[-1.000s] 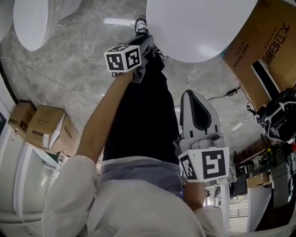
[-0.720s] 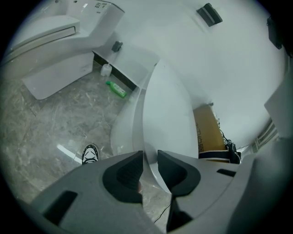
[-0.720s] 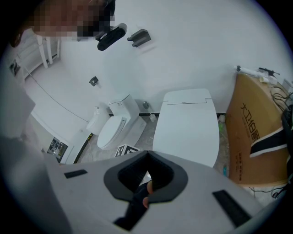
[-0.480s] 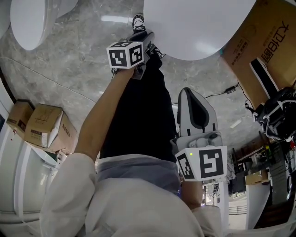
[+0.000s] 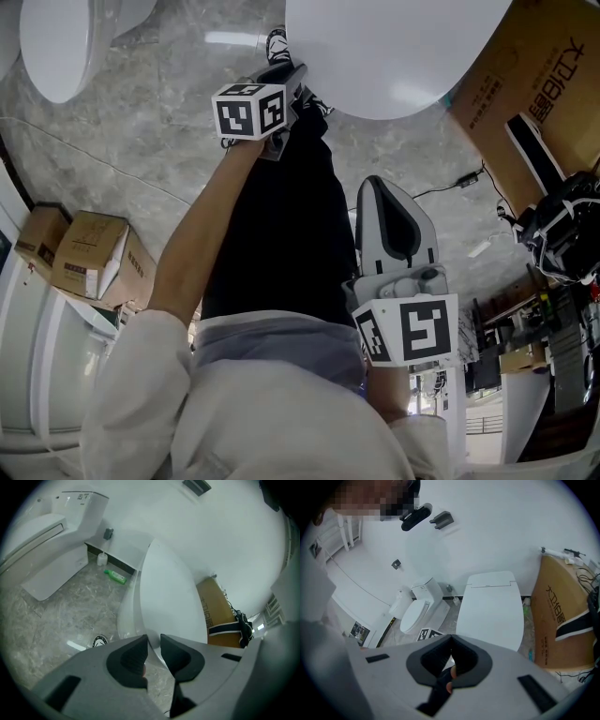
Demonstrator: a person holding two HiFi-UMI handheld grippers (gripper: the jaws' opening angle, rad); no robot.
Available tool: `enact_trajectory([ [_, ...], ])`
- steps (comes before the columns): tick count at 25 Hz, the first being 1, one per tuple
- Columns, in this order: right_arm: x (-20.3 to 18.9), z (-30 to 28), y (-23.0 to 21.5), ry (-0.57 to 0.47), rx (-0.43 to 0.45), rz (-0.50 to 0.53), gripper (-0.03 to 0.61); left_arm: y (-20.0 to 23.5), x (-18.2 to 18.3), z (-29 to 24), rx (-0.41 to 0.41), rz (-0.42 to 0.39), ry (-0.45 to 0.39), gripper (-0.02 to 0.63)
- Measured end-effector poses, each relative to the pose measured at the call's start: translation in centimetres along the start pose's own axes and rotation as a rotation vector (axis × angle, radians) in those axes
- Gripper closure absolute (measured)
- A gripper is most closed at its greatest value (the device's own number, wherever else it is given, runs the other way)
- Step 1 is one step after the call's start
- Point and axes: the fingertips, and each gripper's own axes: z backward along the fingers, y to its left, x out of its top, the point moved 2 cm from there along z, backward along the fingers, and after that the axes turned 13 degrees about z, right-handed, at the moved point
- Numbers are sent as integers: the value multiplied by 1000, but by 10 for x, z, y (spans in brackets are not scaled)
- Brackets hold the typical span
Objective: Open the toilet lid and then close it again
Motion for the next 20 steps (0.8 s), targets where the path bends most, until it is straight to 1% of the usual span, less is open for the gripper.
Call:
enact_trajectory([
  [20,14,12,8,-30,11,10,568,-19,4,19,2,-57,6,535],
])
